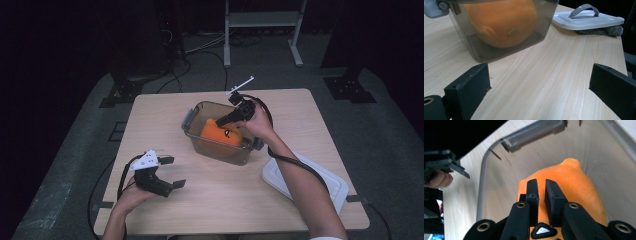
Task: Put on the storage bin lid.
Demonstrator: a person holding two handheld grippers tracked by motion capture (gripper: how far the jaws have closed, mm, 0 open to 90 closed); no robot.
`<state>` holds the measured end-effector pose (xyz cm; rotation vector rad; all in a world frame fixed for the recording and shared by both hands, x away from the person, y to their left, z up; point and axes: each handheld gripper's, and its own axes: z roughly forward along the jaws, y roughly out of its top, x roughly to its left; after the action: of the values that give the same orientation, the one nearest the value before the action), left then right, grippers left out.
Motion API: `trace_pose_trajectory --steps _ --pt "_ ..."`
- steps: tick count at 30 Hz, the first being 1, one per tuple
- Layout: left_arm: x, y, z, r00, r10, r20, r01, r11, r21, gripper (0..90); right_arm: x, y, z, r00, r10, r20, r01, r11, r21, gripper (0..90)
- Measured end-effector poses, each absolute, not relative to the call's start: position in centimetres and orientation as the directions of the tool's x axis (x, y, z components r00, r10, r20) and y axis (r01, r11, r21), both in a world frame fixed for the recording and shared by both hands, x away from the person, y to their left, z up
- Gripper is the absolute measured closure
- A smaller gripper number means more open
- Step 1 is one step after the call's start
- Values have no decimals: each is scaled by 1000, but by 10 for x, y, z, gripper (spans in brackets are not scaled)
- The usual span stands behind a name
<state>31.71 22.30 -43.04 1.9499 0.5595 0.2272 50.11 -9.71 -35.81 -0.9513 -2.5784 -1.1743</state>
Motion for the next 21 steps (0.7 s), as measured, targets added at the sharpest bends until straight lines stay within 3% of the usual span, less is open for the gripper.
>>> trace_pose_trajectory --steps 21 --pt "317 221 -431 875 476 -84 279 -355 892 27 478 -121 -335 -813 470 345 565 490 664 700"
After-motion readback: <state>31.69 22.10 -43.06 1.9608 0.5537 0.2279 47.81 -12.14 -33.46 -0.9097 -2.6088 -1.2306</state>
